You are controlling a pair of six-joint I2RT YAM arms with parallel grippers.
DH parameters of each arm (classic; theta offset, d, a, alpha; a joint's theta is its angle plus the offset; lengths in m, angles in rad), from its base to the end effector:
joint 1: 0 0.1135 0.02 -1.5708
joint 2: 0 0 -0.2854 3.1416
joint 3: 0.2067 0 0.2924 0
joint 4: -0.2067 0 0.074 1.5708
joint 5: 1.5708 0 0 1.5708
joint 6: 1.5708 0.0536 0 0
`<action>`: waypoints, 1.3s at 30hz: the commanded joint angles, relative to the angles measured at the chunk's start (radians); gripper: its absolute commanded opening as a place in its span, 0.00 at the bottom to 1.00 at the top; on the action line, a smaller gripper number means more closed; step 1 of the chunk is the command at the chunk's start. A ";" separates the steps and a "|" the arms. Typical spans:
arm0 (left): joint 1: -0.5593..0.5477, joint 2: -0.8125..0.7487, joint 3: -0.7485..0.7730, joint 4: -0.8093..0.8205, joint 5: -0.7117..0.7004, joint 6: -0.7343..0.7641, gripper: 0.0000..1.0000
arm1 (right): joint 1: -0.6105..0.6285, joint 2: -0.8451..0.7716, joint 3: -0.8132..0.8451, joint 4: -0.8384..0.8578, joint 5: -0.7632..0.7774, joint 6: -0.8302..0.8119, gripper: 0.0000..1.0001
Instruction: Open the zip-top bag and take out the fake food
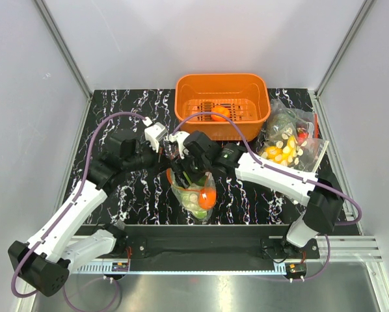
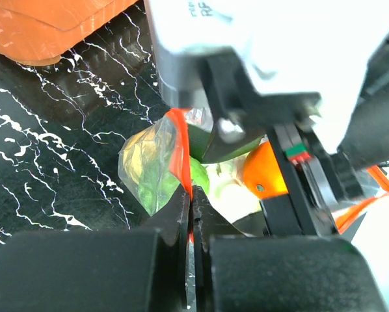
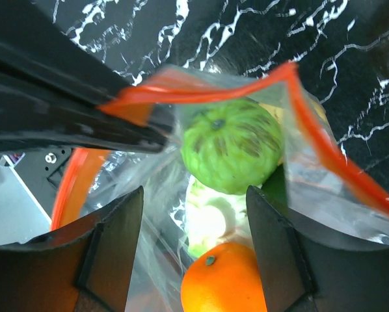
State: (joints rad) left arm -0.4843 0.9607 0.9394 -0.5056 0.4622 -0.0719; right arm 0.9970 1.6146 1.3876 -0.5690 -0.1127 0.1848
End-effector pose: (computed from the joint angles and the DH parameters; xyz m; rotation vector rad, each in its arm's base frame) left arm 0.2095 -0.1372 0.3400 0.7158 2.0188 -0.8154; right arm 0.2196 0.3509 0.3018 -1.0293 2.2498 0.6781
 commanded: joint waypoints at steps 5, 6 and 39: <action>0.006 0.001 0.006 0.050 0.009 -0.005 0.00 | 0.015 0.022 -0.012 0.110 0.085 0.031 0.76; 0.006 0.001 0.004 0.050 0.010 -0.005 0.00 | 0.014 0.025 -0.022 0.136 0.099 0.035 0.76; 0.006 -0.004 0.004 0.058 0.023 -0.005 0.00 | 0.015 0.039 -0.188 0.268 0.148 0.111 0.16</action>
State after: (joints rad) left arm -0.4683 0.9661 0.9375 -0.5217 0.4168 -0.0685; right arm 1.0100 1.6859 1.2110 -0.2649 -0.0078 0.2771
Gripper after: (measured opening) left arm 0.012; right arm 0.655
